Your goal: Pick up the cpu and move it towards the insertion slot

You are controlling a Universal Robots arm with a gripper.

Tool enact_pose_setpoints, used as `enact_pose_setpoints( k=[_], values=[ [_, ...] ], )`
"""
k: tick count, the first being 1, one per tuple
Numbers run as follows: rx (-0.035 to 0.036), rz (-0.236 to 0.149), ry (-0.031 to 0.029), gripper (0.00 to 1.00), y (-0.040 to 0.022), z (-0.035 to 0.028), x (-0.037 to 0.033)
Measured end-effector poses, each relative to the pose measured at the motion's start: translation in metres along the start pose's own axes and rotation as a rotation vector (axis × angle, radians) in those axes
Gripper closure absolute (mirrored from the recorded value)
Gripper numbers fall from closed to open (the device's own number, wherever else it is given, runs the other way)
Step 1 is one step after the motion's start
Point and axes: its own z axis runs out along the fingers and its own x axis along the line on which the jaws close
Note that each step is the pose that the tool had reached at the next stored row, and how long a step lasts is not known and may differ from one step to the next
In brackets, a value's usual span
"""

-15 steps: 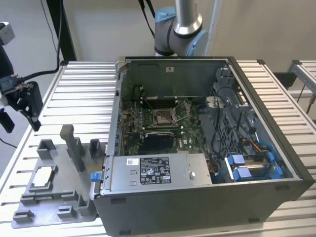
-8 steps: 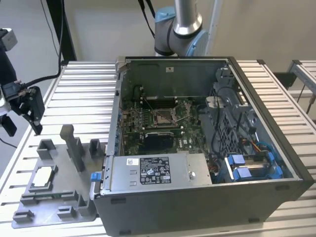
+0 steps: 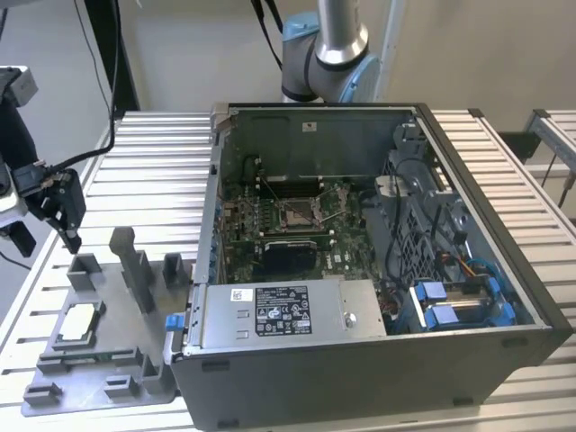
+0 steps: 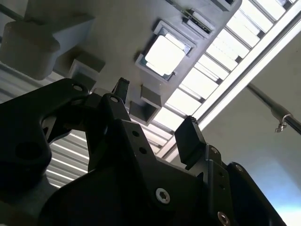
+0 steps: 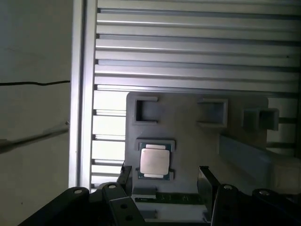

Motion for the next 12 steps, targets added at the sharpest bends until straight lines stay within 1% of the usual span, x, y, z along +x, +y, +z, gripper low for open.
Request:
enact_pose_setpoints(
  k=[3,6,12],
  values=[
    [0.0,0.0,0.0,0.0,-0.0001,0.0034,0.0],
    [0.0001,0.0,0.0001,0.0,-0.0002,0.005,0.0],
    [0.0,0.0,0.0,0.0,-0.0002,0.0054,0.0]
  ],
)
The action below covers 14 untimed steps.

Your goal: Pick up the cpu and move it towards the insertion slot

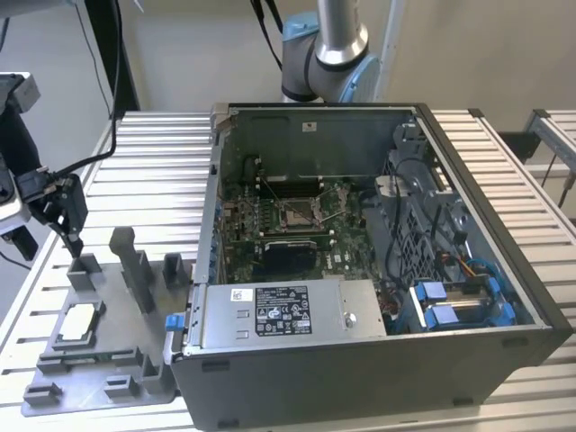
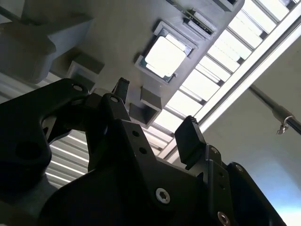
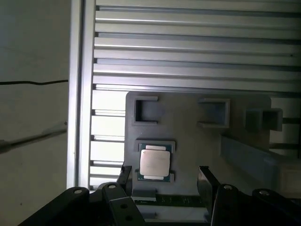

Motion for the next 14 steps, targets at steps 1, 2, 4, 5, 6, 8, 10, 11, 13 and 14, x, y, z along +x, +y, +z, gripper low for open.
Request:
enact_pose_setpoints(
  k=[1,2,4,5,6,8,10,11,13,14],
  values=[
    [0.0,0.0,0.0,0.0,0.0,0.0001,0.0],
    [-0.0001,0.0,-0.0002,0.0,0.0,0.0005,0.0],
    [-0.0002,0.0,-0.0002,0.0,0.0,0.0013,0.0],
    [-0.0001,0.0,-0.0001,0.0,-0.0001,0.0017,0.0],
    [-0.0001,0.0,-0.0001,0.0,-0.0001,0.0023,0.0],
    [-0.0001,0.0,-0.0001,0.0,-0.0001,0.0035,0.0],
    [0.0,0.0,-0.0001,0.0,-0.0002,0.005,0.0],
    [0.0,0.0,-0.0001,0.0,-0.0002,0.0058,0.0],
    [0.0,0.0,0.0,0.0,-0.0003,0.0074,0.0],
    [0.0,0.0,0.0,0.0,-0.0003,0.0082,0.0]
  ],
)
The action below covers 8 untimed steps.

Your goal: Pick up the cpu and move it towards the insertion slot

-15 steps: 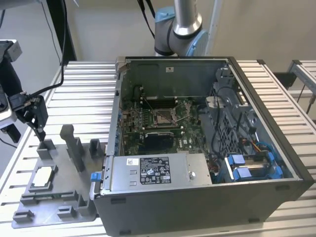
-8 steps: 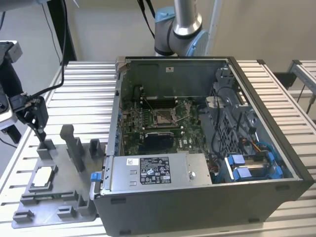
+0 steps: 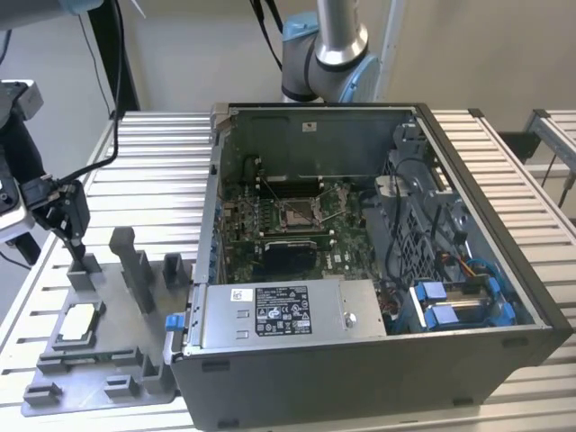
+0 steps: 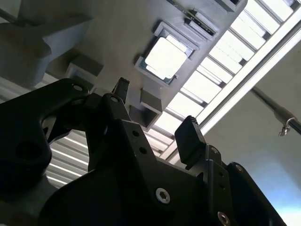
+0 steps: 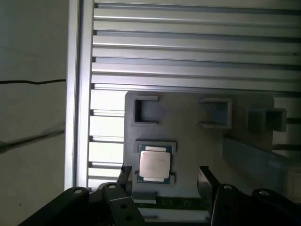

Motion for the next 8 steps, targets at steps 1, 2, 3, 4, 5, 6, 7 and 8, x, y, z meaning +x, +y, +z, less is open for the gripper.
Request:
enact_pose_setpoints(
  k=[1,2,3,4,5,6,7,8],
  values=[
    [0.0,0.0,0.0,0.0,0.0,0.0007,0.0],
    [0.0,0.0,0.0,0.0,0.0,0.0015,0.0],
    [-0.0001,0.0,-0.0001,0.0,-0.0001,0.0024,0.0],
    [0.0,0.0,0.0,0.0,-0.0001,0.0031,0.0],
    [0.0,0.0,0.0,0.0,-0.0002,0.0038,0.0],
    [0.0,0.0,0.0,0.0,-0.0002,0.0046,0.0],
    [-0.0001,0.0,0.0,0.0,-0.0002,0.0054,0.0],
    [0.0,0.0,0.0,0.0,-0.0002,0.0063,0.0]
  ],
)
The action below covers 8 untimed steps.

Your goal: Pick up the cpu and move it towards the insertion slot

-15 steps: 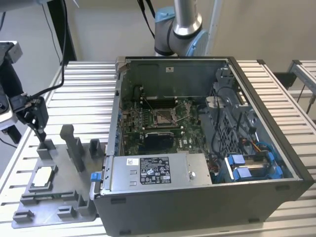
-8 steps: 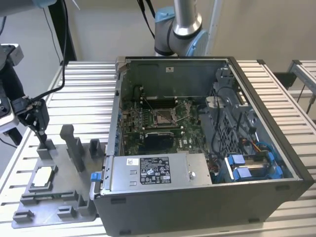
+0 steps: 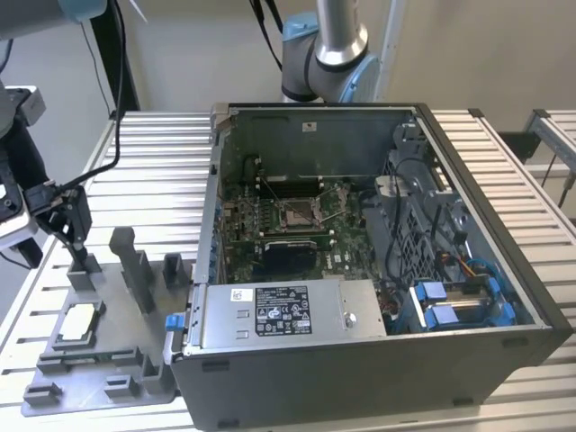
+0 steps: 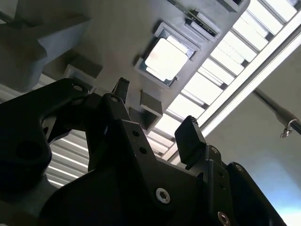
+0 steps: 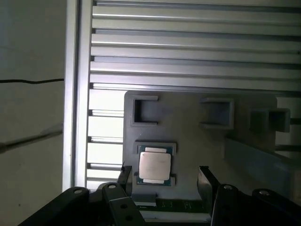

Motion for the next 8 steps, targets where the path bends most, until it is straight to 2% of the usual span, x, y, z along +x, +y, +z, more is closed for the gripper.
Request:
enact_pose_setpoints(
  k=[8],
  values=[
    [0.0,0.0,0.0,0.0,-0.0002,0.0063,0.0001]
  ],
)
